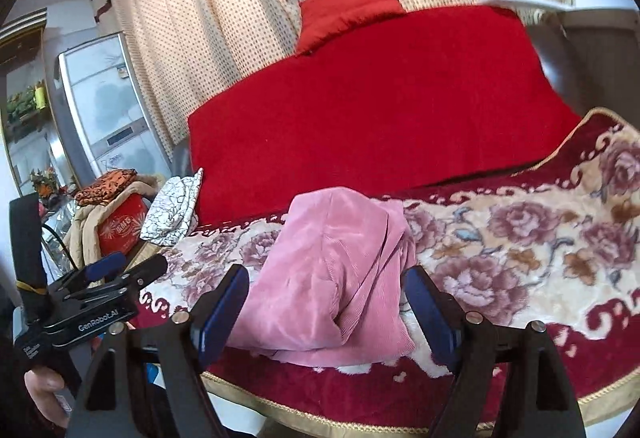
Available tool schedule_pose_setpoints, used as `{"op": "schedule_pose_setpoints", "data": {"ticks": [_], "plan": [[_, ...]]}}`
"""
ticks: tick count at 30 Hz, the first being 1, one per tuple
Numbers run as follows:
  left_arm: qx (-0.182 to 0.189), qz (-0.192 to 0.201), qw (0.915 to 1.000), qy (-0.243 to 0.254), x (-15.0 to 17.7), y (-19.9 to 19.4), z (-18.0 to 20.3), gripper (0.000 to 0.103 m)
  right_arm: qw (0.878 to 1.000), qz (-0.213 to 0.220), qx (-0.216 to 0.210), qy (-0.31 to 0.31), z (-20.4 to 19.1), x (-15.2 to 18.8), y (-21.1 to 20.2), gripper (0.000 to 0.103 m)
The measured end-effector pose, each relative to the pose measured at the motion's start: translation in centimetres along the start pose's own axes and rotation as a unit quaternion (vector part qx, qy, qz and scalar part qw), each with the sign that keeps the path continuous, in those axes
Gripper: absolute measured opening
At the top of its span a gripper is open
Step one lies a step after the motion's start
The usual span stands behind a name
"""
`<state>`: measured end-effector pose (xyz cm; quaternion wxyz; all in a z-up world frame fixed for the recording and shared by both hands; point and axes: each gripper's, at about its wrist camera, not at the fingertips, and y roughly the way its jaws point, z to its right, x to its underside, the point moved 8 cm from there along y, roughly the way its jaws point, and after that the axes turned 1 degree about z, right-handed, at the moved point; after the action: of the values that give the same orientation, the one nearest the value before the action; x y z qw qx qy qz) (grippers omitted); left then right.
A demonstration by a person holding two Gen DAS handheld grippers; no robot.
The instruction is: Fold large clothes
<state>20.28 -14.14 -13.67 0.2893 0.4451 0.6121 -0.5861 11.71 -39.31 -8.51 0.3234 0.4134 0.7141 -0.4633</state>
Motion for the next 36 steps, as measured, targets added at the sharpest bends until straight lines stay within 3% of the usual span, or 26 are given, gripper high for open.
{"op": "schedule_pose_setpoints", "data": {"ticks": [8, 17, 28, 36], "plan": [[-0.027, 0.021, 0.9994, 0.009, -0.7, -3.7, -0.1, 0.092, 0.999, 0.009, 0.044, -0.028, -2.0, -0.2, -3.5, 0.083], [-0.057, 0.046, 0.9974, 0.002, -1.9, -6.6, -1.6, 0.092, 0.998, 0.014, 0.047, -0.038, -4.3, -0.5, -6.0, 0.083], [-0.064, 0.055, 0.9963, -0.014, -2.4, -8.7, -3.2, 0.092, 0.998, -0.025, 0.063, -0.01, -4.7, 0.5, -5.1, 0.083], [-0.074, 0.068, 0.9945, -0.029, -2.8, -10.5, -4.2, 0.092, 0.997, -0.025, 0.065, -0.028, -6.3, 0.6, -5.4, 0.083]]}}
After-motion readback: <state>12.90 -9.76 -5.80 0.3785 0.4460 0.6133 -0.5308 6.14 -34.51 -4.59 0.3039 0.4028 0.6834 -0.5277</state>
